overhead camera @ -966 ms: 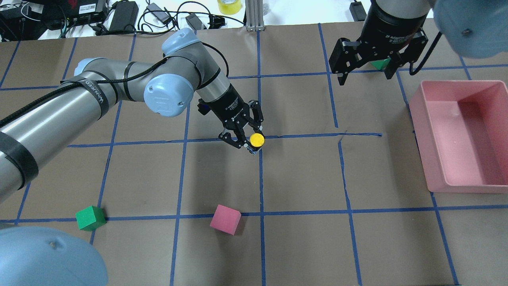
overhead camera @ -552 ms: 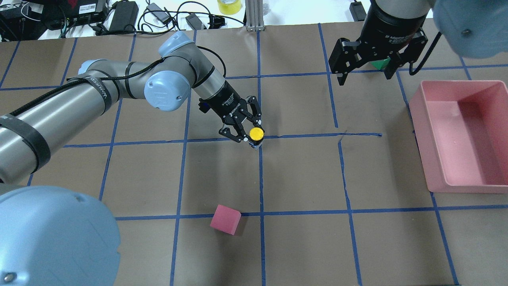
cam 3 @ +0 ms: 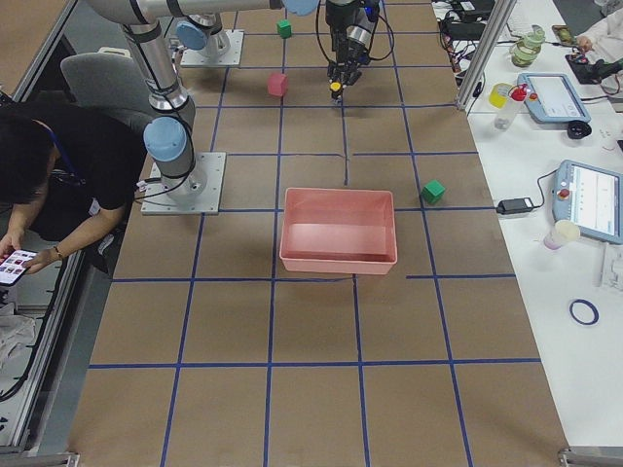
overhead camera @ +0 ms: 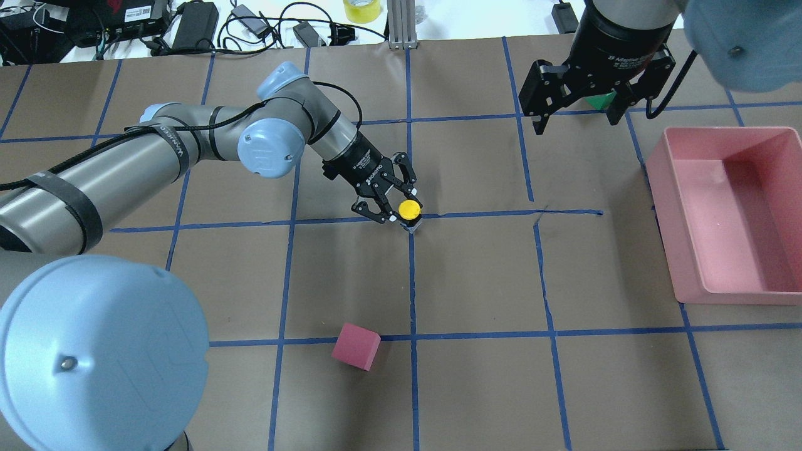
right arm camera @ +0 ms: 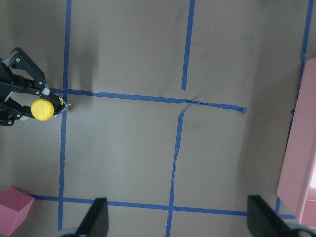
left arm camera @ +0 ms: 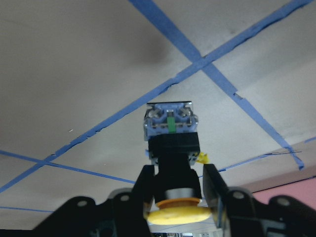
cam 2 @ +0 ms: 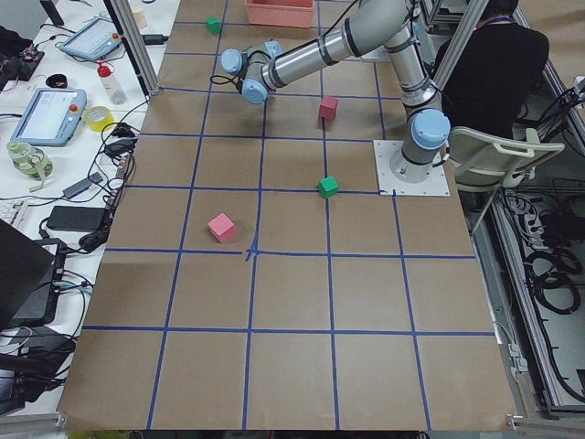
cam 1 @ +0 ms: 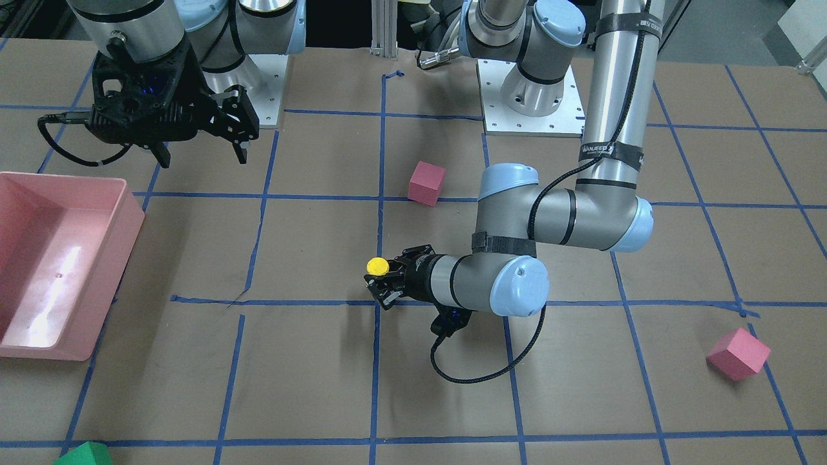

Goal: Align button upright
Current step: 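Lower the button upright onto the table with the left gripper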

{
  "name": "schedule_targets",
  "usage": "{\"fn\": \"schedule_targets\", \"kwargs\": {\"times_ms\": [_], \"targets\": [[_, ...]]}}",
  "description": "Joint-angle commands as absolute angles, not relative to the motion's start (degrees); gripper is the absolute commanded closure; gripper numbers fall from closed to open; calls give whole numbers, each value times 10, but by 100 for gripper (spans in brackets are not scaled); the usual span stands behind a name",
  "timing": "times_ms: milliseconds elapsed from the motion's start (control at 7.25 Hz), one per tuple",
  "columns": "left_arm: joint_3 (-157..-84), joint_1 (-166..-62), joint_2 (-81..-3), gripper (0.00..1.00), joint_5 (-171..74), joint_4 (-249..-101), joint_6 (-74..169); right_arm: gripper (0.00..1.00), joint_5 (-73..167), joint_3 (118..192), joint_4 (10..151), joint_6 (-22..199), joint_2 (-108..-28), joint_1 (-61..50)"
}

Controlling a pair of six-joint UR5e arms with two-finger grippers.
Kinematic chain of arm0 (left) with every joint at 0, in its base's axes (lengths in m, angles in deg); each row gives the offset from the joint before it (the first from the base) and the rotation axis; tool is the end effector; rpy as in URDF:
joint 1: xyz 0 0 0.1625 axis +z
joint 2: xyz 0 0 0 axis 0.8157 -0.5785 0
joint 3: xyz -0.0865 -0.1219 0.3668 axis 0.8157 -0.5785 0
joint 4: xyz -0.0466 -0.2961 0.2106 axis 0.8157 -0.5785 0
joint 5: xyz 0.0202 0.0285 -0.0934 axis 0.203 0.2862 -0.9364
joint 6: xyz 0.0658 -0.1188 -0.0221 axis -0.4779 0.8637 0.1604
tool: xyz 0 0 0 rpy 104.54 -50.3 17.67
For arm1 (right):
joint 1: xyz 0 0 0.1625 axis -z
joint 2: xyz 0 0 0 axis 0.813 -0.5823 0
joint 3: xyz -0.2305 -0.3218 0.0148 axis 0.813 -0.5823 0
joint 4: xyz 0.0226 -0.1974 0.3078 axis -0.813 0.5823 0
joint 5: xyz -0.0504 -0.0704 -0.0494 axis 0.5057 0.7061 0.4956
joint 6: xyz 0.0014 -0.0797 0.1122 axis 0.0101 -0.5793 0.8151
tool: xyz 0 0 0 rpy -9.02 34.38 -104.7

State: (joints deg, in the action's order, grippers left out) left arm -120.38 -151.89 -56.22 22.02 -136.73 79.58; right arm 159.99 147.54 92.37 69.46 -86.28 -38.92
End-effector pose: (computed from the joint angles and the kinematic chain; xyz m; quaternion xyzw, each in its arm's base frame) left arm -0.2911 -0.5214 0.1616 0.3757 -0.8413 -0.3201 0.2202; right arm 0.1589 -0.4462 0.4421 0.0485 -0.9987 0.0122 0.0016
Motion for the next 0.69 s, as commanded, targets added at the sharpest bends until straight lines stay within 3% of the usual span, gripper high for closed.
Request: {"fn": "schedule_targets", "kwargs": {"times_ms": [0,276,414,552], "targets": [[-1196,-1512,-573,100,206,-1354,798,0,1601,1475,924,694,-863,-389],[-1195,-1510,-582,100,206,-1354,799,0,1601,1475,924,694,-863,-389],[-1195,-1510,-582,24,209,-1353,798,0,1601,1475,924,694,-863,-389],[-1195,-1510,-581,0,209,-1349,802,0,1601,1475,924,694,-863,-389]]}}
